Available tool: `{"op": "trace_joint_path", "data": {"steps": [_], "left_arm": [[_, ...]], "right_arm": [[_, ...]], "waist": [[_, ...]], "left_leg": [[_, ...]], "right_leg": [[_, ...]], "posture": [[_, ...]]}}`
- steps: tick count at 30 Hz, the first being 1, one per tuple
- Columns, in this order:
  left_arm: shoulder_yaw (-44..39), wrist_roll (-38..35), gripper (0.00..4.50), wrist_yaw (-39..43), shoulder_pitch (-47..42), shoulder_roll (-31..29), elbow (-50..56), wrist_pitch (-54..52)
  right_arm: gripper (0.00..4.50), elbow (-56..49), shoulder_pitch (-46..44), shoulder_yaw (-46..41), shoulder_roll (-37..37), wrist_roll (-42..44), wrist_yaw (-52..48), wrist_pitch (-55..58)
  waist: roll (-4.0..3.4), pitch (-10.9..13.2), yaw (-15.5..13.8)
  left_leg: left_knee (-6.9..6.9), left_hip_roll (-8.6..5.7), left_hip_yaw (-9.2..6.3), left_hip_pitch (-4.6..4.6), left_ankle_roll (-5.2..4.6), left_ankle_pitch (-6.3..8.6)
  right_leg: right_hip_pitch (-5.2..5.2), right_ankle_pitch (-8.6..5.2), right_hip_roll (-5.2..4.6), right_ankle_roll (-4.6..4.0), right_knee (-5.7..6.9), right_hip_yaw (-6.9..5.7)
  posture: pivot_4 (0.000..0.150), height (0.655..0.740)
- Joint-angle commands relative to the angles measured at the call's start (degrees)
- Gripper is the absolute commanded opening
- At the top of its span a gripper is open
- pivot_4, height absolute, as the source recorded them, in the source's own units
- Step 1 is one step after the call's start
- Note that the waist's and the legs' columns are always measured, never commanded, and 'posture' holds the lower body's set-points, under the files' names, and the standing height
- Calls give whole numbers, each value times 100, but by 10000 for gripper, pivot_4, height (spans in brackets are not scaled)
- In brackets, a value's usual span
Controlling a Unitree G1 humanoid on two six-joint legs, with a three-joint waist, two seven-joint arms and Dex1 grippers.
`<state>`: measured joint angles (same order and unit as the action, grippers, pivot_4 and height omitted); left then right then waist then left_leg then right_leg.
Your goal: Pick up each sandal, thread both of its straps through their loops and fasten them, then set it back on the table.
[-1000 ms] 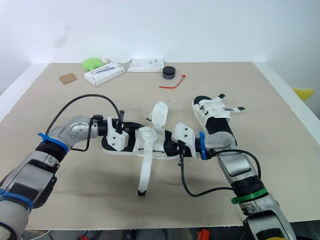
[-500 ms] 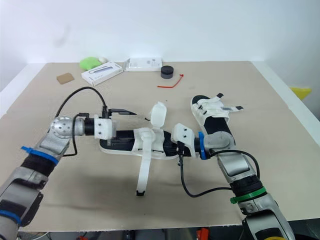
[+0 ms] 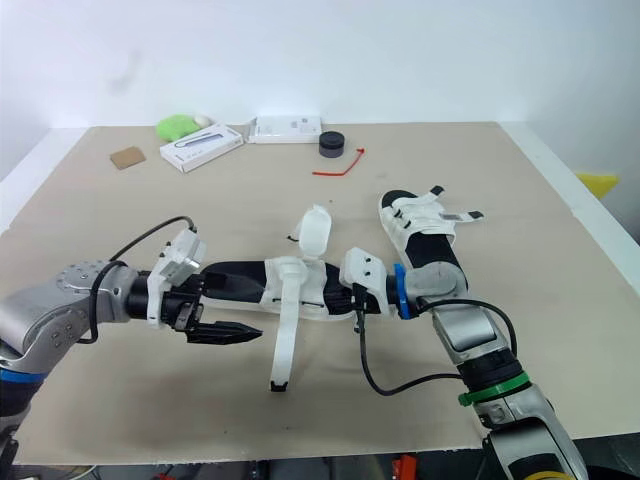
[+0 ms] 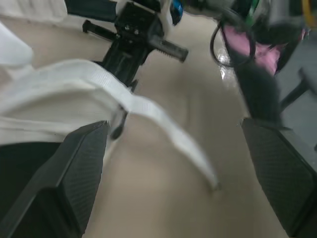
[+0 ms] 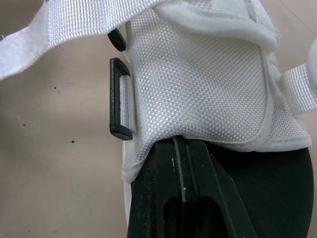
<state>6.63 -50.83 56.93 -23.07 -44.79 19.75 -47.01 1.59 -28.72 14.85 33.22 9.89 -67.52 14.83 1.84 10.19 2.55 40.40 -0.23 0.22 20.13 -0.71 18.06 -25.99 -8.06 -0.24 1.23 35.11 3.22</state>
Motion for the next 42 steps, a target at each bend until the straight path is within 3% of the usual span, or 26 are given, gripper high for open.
{"op": "trace_joint_path", "data": {"steps": [1, 8, 15, 19, 27, 32, 42], "left_arm": [[-93, -376, 43880, -577, 115, 224, 164, -750], [-224, -985, 43880, -1086, -69, 470, -50, -2030], [-343, -735, 43880, -742, -122, 370, 3, -1740], [-660, -1153, 43880, -614, -322, 298, -41, -1975], [-812, -1803, 43880, 101, -133, -435, 308, -2559], [-485, -1525, 43880, 88, 191, -474, 455, -2537], [563, 32, 43880, 23, 335, 185, 50, -1326]], "right_arm": [[0, -89, -39, 58, -45, 26, -41, 11], [0, -138, -18, 35, -7, 38, -62, 33], [0, -176, -13, 43, -11, 46, -61, 66], [0, -164, -31, 53, -9, 41, -78, 63], [0, -121, -62, 70, -21, 32, -106, 30], [0, -111, -75, 80, -41, 26, -122, 26], [0, -137, -90, 79, -33, 23, -131, 41]], "waist": [[0, 0, 1], [2, -2, 1], [2, -2, 1], [3, -2, 2], [2, -1, 15], [4, 0, 14], [5, 0, 12]], "left_leg": [[0, -1, 0, -3, 0, 0], [0, -3, -2, -13, 2, -1], [-1, -8, 0, -13, 4, 1], [-1, -8, -2, -11, 5, 1], [-5, -5, 0, -7, 8, 3], [-5, -6, -2, -6, 9, 3], [-5, -8, -3, -6, 9, 3]], "right_leg": [[1, 0, 1, 0, 0, 1], [11, -1, 5, -5, 1, 1], [11, -5, 6, -11, 1, 1], [10, -5, 6, -11, 1, 0], [1, -11, 9, -17, -1, 1], [1, -13, 8, -16, -1, 0], [1, -13, 8, -18, 0, 0]], "posture": [[1500, 7400], [1500, 7400], [1500, 7400], [1500, 7400], [1500, 7400], [1500, 7400], [1500, 7400]]}}
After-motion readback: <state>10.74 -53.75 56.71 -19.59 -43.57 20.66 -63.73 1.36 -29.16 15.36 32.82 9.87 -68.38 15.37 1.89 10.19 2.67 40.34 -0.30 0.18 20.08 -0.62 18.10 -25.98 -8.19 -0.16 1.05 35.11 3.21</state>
